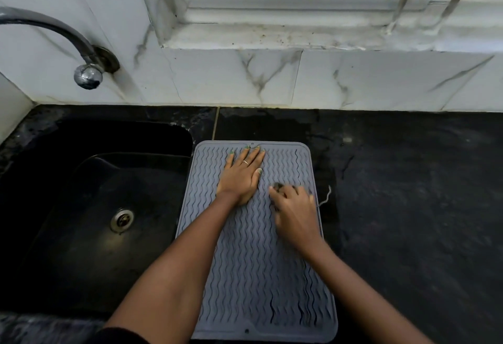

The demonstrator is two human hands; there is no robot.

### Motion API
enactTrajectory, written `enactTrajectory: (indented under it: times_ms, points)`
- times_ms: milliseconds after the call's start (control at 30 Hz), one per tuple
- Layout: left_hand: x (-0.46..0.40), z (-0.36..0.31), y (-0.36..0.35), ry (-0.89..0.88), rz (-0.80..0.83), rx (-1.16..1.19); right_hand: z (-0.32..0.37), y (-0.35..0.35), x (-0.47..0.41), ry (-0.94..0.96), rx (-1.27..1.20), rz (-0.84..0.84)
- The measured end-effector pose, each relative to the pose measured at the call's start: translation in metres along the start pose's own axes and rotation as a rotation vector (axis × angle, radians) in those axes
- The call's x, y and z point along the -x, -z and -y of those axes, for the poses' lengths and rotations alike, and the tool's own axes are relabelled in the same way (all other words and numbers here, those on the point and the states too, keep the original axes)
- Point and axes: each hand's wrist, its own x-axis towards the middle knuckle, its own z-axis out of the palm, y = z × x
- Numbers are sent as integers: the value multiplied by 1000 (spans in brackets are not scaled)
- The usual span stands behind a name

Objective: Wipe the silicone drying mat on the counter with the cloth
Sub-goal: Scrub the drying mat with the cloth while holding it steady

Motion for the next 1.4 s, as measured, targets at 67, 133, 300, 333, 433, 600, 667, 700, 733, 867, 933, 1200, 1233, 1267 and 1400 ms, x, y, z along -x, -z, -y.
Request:
enactTrajectory:
  times_ms: [67, 133, 300, 333, 433, 600, 667, 700, 733, 867, 933, 1200, 1233, 1267, 1400]
  points:
    - [0, 0, -1, 4, -3, 3, 5, 7, 39, 16, -32, -5]
    - [-1, 1, 0, 2, -3, 7, 10, 11, 64, 29, -41, 27]
    - [0, 0, 0, 5, -8, 7, 4, 27, 30, -136, -341, 0]
    - [-1, 0, 0, 3, -8, 5, 1, 28, 10, -160, -375, -114]
    - [0, 0, 0, -1, 1, 4, 2, 19, -48, -132, -282, -134]
    - [-1, -1, 1, 2, 7, -24, 18, -14, -69, -134, 43, -6]
    - [-1, 0, 1, 2, 14, -23, 21, -18, -54, -135, 9, -82]
    - [-1, 0, 1, -1, 20, -17, 21, -19, -40, -122, 9, -100]
    - [-2, 0, 1, 1, 24, -14, 22, -20, -24, -101, 15, -112]
    - [-1, -5, 2, 29, 51, -60, 31, -13, 41, -90, 10, -119]
    - [3, -11, 2, 73, 63, -91, 31, -4, 47, -119, -108, -136]
    - [55, -23, -4, 129, 19, 17, 23, 15, -61, -142, -112, 129]
    - [61, -23, -4, 131, 15, 23, 22, 10, -63, -112, -55, 194]
    - [67, -24, -5, 136, 12, 23, 22, 4, -58, -87, 0, 185]
    - [78, -26, -5, 144, 26, 51, 33, -13, 7, -78, 21, -78]
